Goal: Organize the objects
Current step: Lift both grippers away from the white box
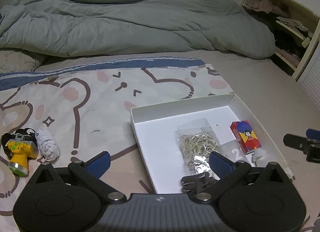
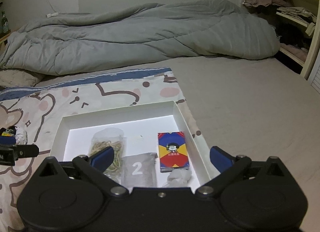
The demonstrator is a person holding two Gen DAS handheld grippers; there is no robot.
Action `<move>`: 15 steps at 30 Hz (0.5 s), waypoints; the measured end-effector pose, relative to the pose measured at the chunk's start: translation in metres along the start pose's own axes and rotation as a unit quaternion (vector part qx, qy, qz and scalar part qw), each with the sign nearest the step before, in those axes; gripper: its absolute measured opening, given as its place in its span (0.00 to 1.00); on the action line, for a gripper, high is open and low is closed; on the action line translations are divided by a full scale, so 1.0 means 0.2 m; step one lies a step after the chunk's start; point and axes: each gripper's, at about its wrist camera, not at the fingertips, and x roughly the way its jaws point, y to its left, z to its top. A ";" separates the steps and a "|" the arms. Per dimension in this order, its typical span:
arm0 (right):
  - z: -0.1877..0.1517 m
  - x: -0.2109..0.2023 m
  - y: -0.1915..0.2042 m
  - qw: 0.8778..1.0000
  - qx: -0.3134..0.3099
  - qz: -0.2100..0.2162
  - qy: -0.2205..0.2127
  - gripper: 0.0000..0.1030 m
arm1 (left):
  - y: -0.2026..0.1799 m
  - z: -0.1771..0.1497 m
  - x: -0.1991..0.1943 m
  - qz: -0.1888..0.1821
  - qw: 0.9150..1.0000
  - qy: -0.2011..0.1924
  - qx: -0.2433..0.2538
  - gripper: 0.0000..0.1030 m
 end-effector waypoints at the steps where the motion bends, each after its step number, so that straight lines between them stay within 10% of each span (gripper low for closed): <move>1: 0.00 0.00 0.01 1.000 -0.001 -0.001 0.001 1.00 | 0.01 0.00 -0.01 0.000 1.000 -0.001 -0.002 1.00; 15: -0.02 0.04 0.08 1.000 -0.009 -0.002 0.010 1.00 | 0.16 -0.03 -0.07 0.011 1.000 -0.004 -0.005 1.00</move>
